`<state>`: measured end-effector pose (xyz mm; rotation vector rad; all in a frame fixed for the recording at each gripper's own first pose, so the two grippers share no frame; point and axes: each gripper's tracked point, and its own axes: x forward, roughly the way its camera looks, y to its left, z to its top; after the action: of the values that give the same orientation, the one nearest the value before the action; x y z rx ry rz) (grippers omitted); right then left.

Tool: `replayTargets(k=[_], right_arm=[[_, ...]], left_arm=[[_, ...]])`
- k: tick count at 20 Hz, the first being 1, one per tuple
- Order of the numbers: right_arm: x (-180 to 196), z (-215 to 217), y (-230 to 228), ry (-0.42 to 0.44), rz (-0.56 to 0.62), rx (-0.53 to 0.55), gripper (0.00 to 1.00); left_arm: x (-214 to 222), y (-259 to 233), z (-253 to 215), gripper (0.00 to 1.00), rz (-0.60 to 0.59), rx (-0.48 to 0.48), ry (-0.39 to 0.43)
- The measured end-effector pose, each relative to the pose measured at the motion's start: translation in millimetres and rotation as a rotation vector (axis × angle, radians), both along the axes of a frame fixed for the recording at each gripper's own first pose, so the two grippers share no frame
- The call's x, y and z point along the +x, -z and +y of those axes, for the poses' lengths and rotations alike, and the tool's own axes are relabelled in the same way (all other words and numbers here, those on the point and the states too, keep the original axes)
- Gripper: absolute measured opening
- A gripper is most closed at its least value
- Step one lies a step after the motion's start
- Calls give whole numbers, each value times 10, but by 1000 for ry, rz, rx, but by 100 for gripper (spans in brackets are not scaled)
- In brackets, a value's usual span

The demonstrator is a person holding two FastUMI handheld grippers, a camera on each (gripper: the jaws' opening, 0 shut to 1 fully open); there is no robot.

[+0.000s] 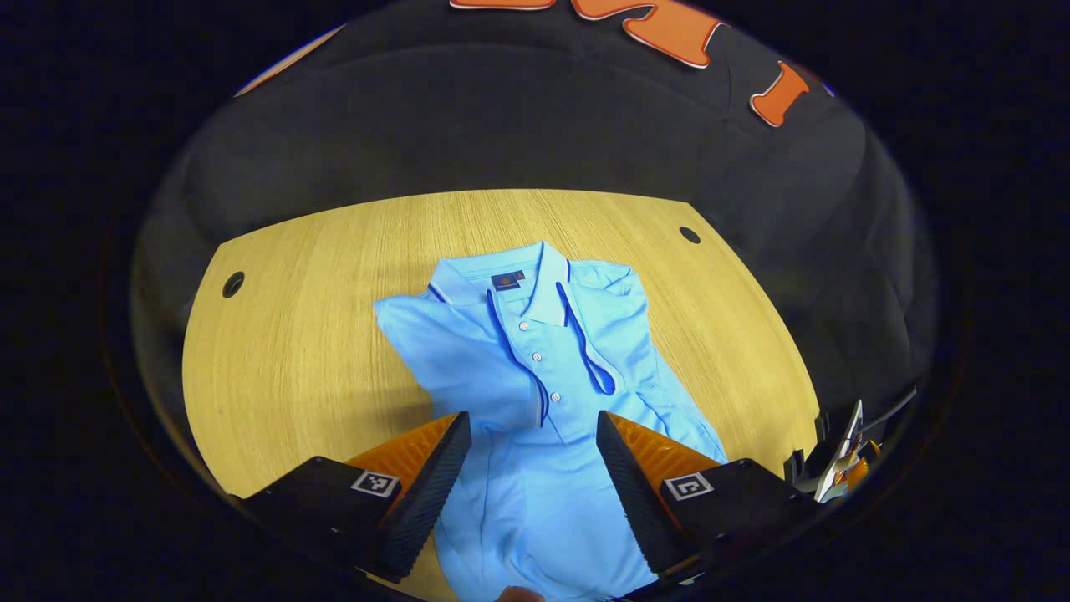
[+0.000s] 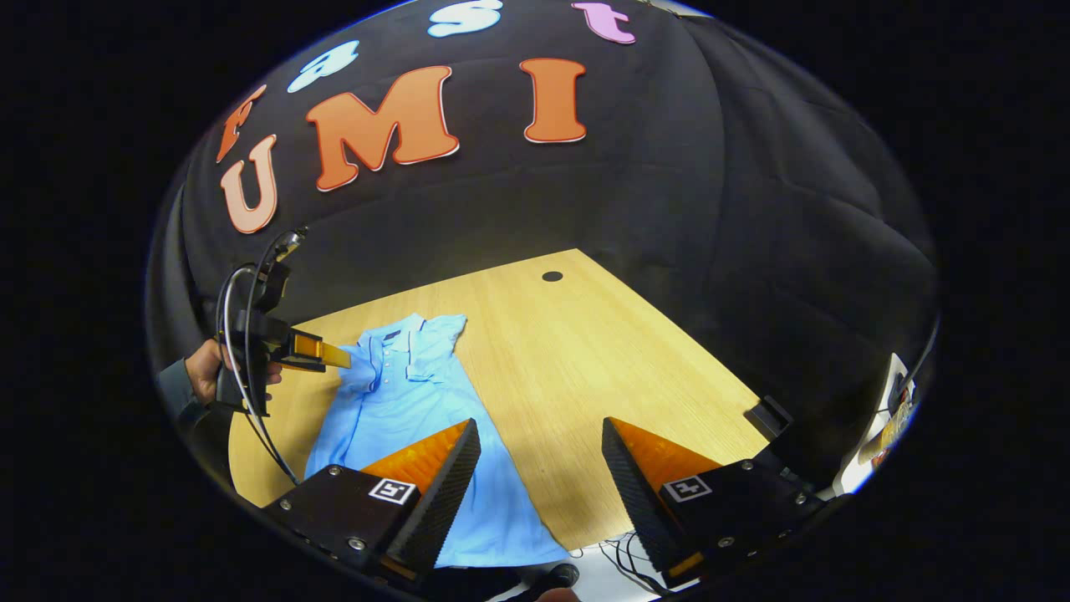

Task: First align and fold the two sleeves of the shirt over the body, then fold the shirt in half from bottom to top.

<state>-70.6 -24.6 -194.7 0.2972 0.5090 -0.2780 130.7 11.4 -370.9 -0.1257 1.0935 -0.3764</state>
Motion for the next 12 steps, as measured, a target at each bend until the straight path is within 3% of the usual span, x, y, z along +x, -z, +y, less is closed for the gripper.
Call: replayTargets(k=[5, 11, 12], right_arm=[[49, 162, 107, -115, 19, -10, 93], [-122, 340, 449, -240, 75, -3, 93], [-154, 364, 535, -261, 88, -9, 93]], left_arm=[[-594, -326, 280, 99, -60, 13, -45], [-1387, -413, 513, 99, -54, 14, -125], [-1534, -411, 541, 96, -56, 24, -130]])
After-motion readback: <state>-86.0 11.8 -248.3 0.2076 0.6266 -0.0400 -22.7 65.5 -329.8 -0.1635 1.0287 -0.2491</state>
